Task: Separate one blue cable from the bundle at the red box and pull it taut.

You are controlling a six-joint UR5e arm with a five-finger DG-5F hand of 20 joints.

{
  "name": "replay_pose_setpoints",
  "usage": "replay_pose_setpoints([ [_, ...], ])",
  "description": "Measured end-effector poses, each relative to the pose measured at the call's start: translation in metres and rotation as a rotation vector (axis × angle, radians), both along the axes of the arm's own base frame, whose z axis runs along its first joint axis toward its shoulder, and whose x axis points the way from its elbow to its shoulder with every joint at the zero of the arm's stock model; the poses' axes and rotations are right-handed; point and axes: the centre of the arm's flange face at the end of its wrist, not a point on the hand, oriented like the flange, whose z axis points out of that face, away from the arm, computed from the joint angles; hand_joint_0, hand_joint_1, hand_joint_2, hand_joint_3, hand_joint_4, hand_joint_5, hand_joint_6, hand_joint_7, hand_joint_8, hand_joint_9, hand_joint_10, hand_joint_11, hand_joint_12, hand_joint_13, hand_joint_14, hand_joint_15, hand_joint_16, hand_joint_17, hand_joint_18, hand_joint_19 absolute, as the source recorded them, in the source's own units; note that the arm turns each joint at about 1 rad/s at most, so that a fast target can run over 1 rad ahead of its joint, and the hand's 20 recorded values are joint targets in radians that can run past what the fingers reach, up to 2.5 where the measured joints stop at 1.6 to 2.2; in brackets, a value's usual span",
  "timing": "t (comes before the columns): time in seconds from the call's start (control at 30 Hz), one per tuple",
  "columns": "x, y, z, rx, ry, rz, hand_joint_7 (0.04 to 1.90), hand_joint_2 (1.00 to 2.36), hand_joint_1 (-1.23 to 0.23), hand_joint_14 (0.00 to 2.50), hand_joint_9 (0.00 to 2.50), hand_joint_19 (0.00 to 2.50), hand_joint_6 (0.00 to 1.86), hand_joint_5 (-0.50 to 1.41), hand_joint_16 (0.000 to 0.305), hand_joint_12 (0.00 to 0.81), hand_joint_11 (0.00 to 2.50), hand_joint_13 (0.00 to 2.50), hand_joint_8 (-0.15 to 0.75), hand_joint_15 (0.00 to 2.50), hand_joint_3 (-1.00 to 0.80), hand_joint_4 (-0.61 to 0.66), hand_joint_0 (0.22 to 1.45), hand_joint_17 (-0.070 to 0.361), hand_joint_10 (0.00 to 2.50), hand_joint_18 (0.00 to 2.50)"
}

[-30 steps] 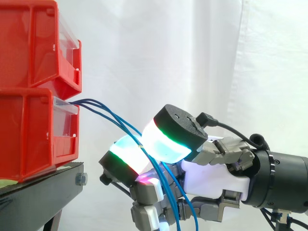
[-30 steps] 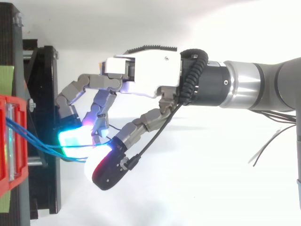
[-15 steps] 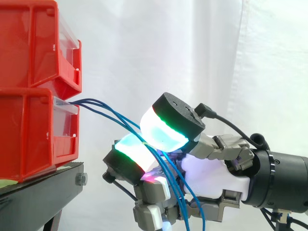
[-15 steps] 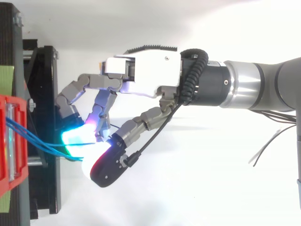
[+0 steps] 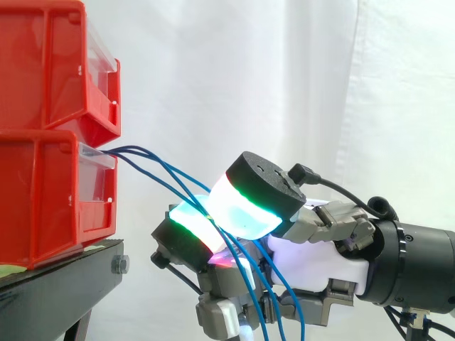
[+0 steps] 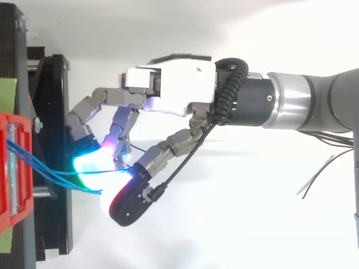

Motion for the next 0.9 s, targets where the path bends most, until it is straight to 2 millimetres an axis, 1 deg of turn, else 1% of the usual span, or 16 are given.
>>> replay_pose_setpoints([
  [0.03, 0.0000, 0.0001, 0.0000, -0.002, 0.000, 0.000, 1.14, 1.00, -0.98, 0.03, 1.12, 0.72, 0.95, -0.17, 0.049, 0.418, 1.19, 1.19, 0.377, 0.85, -0.50, 0.12, 0.74, 0.111, 0.01, 1.16],
  [0.1, 0.0000, 0.0001, 0.0001, -0.005, 0.000, 0.000, 1.13, 1.00, -1.01, 0.02, 1.12, 0.74, 0.95, -0.18, 0.050, 0.425, 1.22, 1.19, 0.381, 0.86, -0.50, 0.14, 0.63, 0.113, 0.01, 1.17],
  [0.17, -0.0001, 0.0006, 0.0002, -0.008, 0.000, 0.004, 1.12, 1.00, -1.01, 0.03, 1.13, 0.74, 0.95, -0.18, 0.052, 0.435, 1.21, 1.20, 0.394, 0.86, -0.50, 0.15, 0.58, 0.116, 0.01, 1.17],
  [0.3, -0.0002, 0.0015, 0.0002, -0.011, 0.001, 0.014, 1.12, 1.00, -1.04, 0.03, 1.10, 0.72, 0.94, -0.19, 0.051, 0.428, 1.21, 1.18, 0.387, 0.86, -0.50, 0.15, 0.63, 0.115, 0.01, 1.16],
  [0.37, -0.0001, 0.0017, 0.0005, -0.011, -0.001, 0.016, 1.12, 1.00, -1.01, 0.03, 1.09, 0.72, 0.94, -0.19, 0.051, 0.428, 1.20, 1.18, 0.382, 0.85, -0.50, 0.15, 0.70, 0.115, 0.01, 1.16],
  [0.5, -0.0002, 0.0016, 0.0004, -0.012, 0.000, 0.019, 1.11, 1.00, -0.96, 0.03, 1.14, 0.72, 0.94, -0.18, 0.051, 0.430, 1.21, 1.19, 0.385, 0.86, -0.50, 0.13, 0.75, 0.114, 0.01, 1.16],
  [0.6, -0.0002, 0.0013, 0.0006, -0.012, -0.001, 0.024, 1.14, 1.00, -0.94, 0.03, 1.18, 0.73, 0.93, -0.17, 0.050, 0.428, 1.22, 1.21, 0.385, 0.86, -0.50, 0.13, 0.76, 0.113, 0.02, 1.16],
  [0.73, 0.0009, 0.0013, 0.0027, -0.013, -0.005, 0.030, 1.17, 1.00, -0.95, 0.03, 1.23, 0.74, 0.93, -0.16, 0.050, 0.429, 1.24, 1.23, 0.398, 0.86, -0.50, 0.13, 0.72, 0.113, 0.02, 1.17],
  [0.77, 0.0011, 0.0013, 0.0032, -0.013, -0.006, 0.031, 1.18, 1.00, -0.97, 0.03, 1.24, 0.74, 0.93, -0.16, 0.050, 0.429, 1.24, 1.23, 0.401, 0.86, -0.50, 0.12, 0.72, 0.113, 0.02, 1.17],
  [0.8, 0.0013, 0.0011, 0.0036, -0.013, -0.006, 0.032, 1.23, 1.00, -0.98, 0.03, 1.27, 0.72, 0.93, -0.15, 0.050, 0.427, 1.26, 1.24, 0.399, 0.86, -0.50, 0.09, 0.74, 0.112, 0.02, 1.17],
  [0.9, 0.0014, 0.0003, 0.0042, -0.013, -0.007, 0.036, 1.35, 1.00, -0.97, 0.03, 1.29, 0.73, 0.93, -0.15, 0.049, 0.424, 1.26, 1.24, 0.403, 0.86, -0.50, 0.03, 0.81, 0.110, 0.02, 1.16],
])
